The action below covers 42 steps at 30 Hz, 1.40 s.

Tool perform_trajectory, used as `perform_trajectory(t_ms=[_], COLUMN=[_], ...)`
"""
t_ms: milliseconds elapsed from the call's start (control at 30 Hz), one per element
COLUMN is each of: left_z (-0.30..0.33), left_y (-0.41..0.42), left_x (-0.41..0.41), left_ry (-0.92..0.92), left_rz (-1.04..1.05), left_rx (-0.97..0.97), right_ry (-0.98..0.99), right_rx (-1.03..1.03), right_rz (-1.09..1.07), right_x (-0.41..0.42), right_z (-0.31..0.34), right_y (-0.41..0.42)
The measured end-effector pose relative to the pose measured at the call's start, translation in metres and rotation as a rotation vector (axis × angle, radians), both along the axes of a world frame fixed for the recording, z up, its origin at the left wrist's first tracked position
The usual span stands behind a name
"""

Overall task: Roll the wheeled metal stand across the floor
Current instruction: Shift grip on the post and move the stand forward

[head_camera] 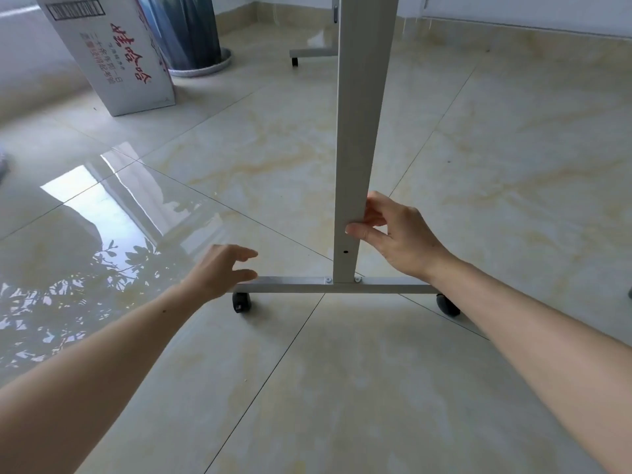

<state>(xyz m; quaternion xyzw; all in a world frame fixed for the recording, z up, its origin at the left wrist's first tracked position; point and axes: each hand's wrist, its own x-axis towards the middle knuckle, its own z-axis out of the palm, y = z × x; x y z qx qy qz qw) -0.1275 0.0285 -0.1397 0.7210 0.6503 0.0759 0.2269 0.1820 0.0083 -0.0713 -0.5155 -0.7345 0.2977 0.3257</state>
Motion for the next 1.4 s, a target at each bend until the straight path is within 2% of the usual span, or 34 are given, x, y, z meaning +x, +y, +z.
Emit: perform_trajectory(t_ms=[133, 267, 600, 967, 1233, 1400], left_z=[-0.017, -0.025, -0.032, -0.054, -0.057, -0.054], left_y=[0.000, -0.003, 0.004, -0.005, -0.006, -0.006], left_x=[-0.016, -0.015, -0.016, -0.016, -0.014, -0.015], left_ry=[0.285, 0.394, 0.361, 0.365, 0.396, 0.372], left_rz=[-0.131, -0.179, -0.167, -0.193, -0.195, -0.187], left_rx=[-0.124, -0.145, -0.134, 0.022, 0.040, -0.033], right_ry=[0.004, 0.011, -0.002, 0.004, 0.010, 0.011], right_rx=[0.010, 0.040, 0.074, 0.078, 0.080, 0.027], right_rz=[-0.008, -0.020, -0.031, -0.062, -0.067, -0.034], right_x=[-0.001, -0.002, -0.003, -0.005, -0.005, 0.005], right_z=[-0.001, -0.004, -0.005, -0.006, -0.004, -0.007], right_y=[0.001, 0.000, -0.001, -0.003, -0.003, -0.004])
